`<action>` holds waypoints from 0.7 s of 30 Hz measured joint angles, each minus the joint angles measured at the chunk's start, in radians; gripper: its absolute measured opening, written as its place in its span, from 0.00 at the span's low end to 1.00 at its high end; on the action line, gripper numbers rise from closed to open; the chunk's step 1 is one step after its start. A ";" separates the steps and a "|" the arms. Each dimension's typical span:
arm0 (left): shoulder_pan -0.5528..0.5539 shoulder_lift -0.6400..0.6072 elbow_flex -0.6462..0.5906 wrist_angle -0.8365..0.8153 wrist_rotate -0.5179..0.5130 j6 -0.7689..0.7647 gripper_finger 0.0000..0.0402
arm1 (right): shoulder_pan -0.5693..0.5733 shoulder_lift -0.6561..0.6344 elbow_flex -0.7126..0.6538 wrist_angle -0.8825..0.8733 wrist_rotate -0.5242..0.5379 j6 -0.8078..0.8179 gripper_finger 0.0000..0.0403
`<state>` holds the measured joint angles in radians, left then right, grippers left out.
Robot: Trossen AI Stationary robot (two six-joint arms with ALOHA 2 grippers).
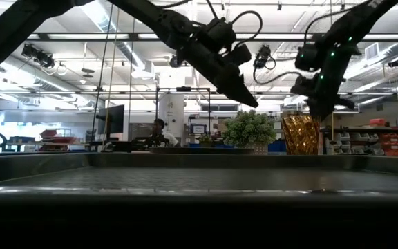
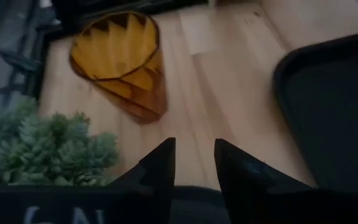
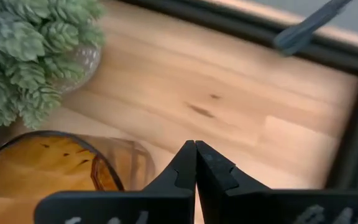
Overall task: Pick and place plate/cup/fork/spoon on tray
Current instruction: Put the yellow cup on the top right of the black tray
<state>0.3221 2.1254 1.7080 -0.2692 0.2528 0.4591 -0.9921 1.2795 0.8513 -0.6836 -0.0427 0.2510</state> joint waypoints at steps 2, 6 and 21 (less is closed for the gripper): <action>-0.013 0.000 -0.028 0.030 -0.059 0.016 0.30 | -0.011 0.034 0.000 0.016 -0.030 -0.016 0.02; -0.036 0.001 -0.053 0.086 -0.145 0.042 0.30 | -0.021 0.076 0.000 0.029 -0.070 -0.038 0.03; -0.118 0.001 -0.053 0.082 -0.261 0.157 0.46 | 0.092 0.179 0.001 0.077 -0.193 -0.013 0.03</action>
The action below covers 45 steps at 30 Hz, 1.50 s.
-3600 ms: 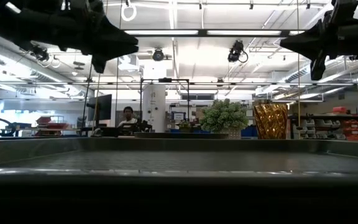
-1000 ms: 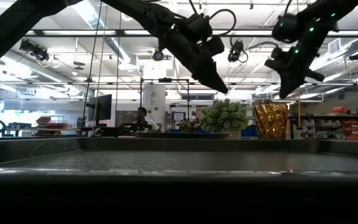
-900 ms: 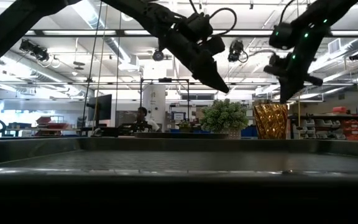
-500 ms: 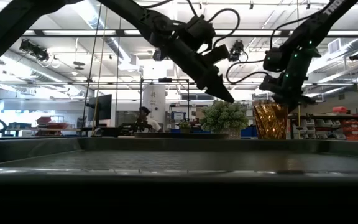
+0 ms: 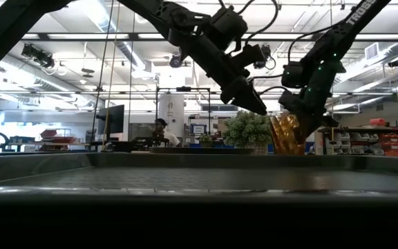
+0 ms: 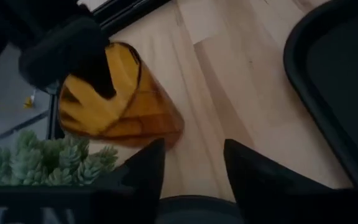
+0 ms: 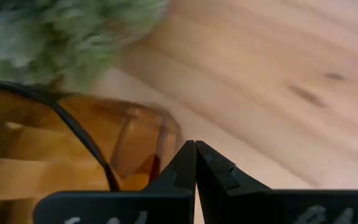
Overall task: Pick and place plate/cup/fork/spoon on tray
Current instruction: Put the yellow cup on the top right of the black tray
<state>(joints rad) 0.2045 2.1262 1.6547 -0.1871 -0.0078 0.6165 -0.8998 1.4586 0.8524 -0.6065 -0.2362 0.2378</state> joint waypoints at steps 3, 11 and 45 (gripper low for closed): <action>-0.014 0.000 0.000 -0.008 -0.031 0.045 0.52 | 0.040 -0.004 0.000 0.022 -0.001 0.019 0.03; -0.019 0.000 0.000 -0.023 -0.082 0.060 0.54 | 0.122 -0.004 0.000 0.023 -0.026 0.040 0.03; -0.022 0.067 0.344 -0.346 0.083 0.282 0.31 | 0.135 -0.328 -0.002 -0.201 0.061 0.004 0.03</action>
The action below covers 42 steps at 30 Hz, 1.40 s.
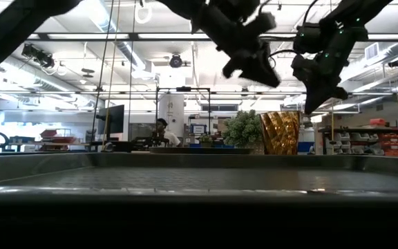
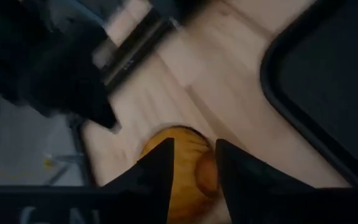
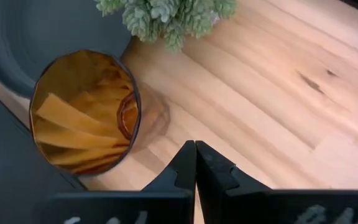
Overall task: Pick and place plate/cup/fork/spoon on tray
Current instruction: Put the yellow cup on the top right of the black tray
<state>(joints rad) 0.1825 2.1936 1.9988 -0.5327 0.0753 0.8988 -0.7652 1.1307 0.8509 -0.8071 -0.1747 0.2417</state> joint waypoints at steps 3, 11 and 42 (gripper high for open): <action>0.002 0.038 0.045 -0.064 0.000 0.004 0.31 | 0.009 -0.022 0.000 -0.001 0.017 0.012 0.03; 0.003 0.070 0.064 -0.104 -0.034 0.021 0.31 | 0.021 -0.055 0.000 -0.013 0.061 0.019 0.03; 0.031 0.099 0.062 -0.103 -0.073 0.145 0.15 | 0.201 -0.261 0.000 -0.099 0.154 0.177 0.03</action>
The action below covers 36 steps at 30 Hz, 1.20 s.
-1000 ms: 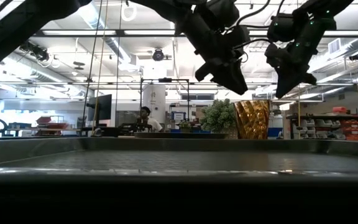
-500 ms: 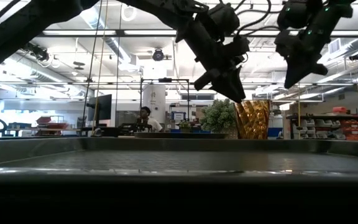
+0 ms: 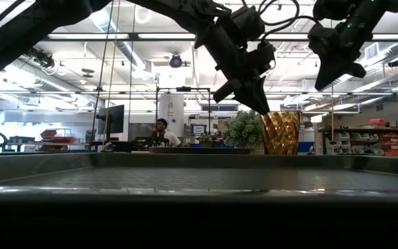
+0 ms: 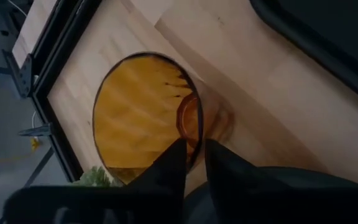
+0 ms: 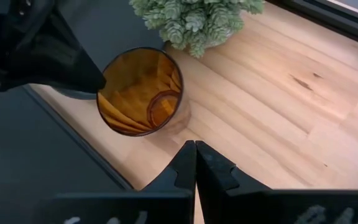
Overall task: Pick and place plate/cup/fork/spoon on tray
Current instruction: Put the yellow cup on the top right of the black tray
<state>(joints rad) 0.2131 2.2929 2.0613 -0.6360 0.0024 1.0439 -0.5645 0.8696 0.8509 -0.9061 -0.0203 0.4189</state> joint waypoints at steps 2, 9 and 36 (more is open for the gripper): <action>0.001 0.000 0.000 -0.008 0.002 0.000 0.14 | 0.013 0.000 0.000 0.000 0.005 0.008 0.03; 0.002 0.000 0.000 -0.013 0.022 0.013 0.24 | 0.043 0.000 0.000 -0.001 0.033 0.024 0.03; 0.002 0.055 0.000 -0.002 -0.017 0.068 0.05 | 0.055 0.000 0.000 0.021 0.055 0.023 0.03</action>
<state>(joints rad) 0.2146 2.3474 2.0609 -0.6380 -0.0146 1.1122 -0.5095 0.8700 0.8509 -0.8852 0.0345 0.4418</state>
